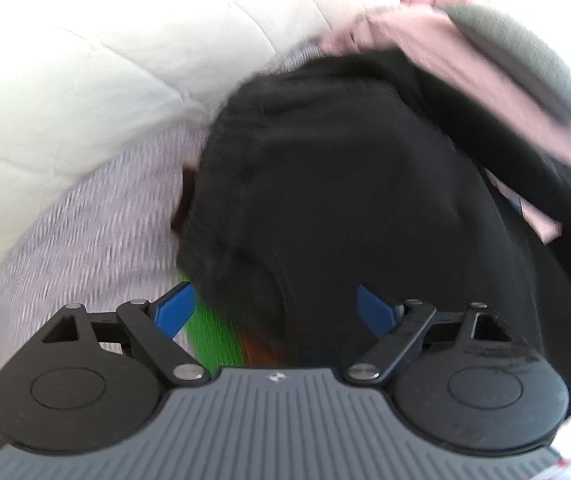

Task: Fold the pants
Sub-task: 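Grasp the black sweatpants with both grippers and lift them off the heap, then lay the black sweatpants flat on the bed and open both grippers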

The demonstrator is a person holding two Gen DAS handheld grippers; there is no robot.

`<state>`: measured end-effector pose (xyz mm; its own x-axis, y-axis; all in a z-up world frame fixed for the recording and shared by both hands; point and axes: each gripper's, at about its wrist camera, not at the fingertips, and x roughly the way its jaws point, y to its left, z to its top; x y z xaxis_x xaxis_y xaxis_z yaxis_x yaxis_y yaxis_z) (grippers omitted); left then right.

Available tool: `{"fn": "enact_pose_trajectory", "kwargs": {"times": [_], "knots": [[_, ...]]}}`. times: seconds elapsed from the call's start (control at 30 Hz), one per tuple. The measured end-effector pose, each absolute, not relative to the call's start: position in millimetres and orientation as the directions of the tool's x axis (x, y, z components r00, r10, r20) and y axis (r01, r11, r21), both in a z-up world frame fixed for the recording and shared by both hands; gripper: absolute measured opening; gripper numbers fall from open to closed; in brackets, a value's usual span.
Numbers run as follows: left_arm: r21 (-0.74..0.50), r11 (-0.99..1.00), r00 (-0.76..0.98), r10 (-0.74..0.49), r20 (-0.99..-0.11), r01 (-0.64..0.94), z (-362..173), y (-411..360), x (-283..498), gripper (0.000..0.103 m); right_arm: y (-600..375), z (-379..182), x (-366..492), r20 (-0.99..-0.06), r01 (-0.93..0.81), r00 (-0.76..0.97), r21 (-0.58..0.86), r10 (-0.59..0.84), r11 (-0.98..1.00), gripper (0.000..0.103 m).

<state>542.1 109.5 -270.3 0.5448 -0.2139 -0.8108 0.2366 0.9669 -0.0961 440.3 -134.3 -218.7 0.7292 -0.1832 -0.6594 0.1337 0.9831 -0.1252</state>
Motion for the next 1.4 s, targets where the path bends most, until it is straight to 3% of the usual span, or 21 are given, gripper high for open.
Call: {"fn": "enact_pose_trajectory", "kwargs": {"times": [0.3,0.4,0.47,0.5,0.6,0.63,0.73,0.83,1.03,1.2,1.4], "knots": [[-0.199,0.919,0.498,-0.356,-0.791,0.341,-316,137,635,0.087,-171,-233,469,-0.732,0.246,0.651,-0.048,-0.202,0.968,0.008],[-0.274,0.904,0.431,-0.401,-0.808,0.327,-337,142,650,0.095,-184,-234,479,-0.733,0.285,0.645,-0.029,-0.214,0.958,0.008],[-0.290,0.900,0.422,-0.413,-0.807,0.325,-342,141,650,0.094,-198,-227,486,-0.710,0.333,0.663,-0.005,-0.238,0.943,0.008],[-0.296,0.895,0.426,-0.423,-0.800,0.333,-340,139,647,0.090,-203,-220,486,-0.692,0.360,0.678,0.018,-0.248,0.933,0.008],[-0.259,0.890,0.453,-0.420,-0.786,0.376,-334,131,632,0.048,-204,-191,477,-0.610,0.371,0.748,0.060,-0.261,0.927,0.008],[-0.258,0.889,0.460,-0.423,-0.781,0.379,-330,131,628,0.040,-199,-180,472,-0.575,0.345,0.776,0.045,-0.258,0.937,0.008],[-0.282,0.885,0.484,-0.443,-0.755,0.370,-314,137,614,0.029,-182,-150,454,-0.486,0.278,0.840,0.005,-0.241,0.961,0.008],[-0.303,0.880,0.547,-0.466,-0.696,0.365,-283,145,591,0.027,-174,-114,427,-0.389,0.244,0.893,0.002,-0.224,0.970,0.007],[-0.316,0.821,0.599,-0.566,-0.566,0.476,-200,123,532,0.026,-195,-29,355,-0.159,0.254,0.959,0.129,-0.233,0.959,0.006],[-0.299,0.713,0.537,-0.684,-0.494,0.634,-136,57,469,0.026,-227,34,254,-0.001,0.371,0.928,0.107,-0.373,0.922,0.006],[-0.340,0.511,0.330,-0.820,-0.467,0.789,-100,-72,360,0.029,-277,79,100,0.081,0.597,0.795,0.070,-0.601,0.800,0.006]]}}
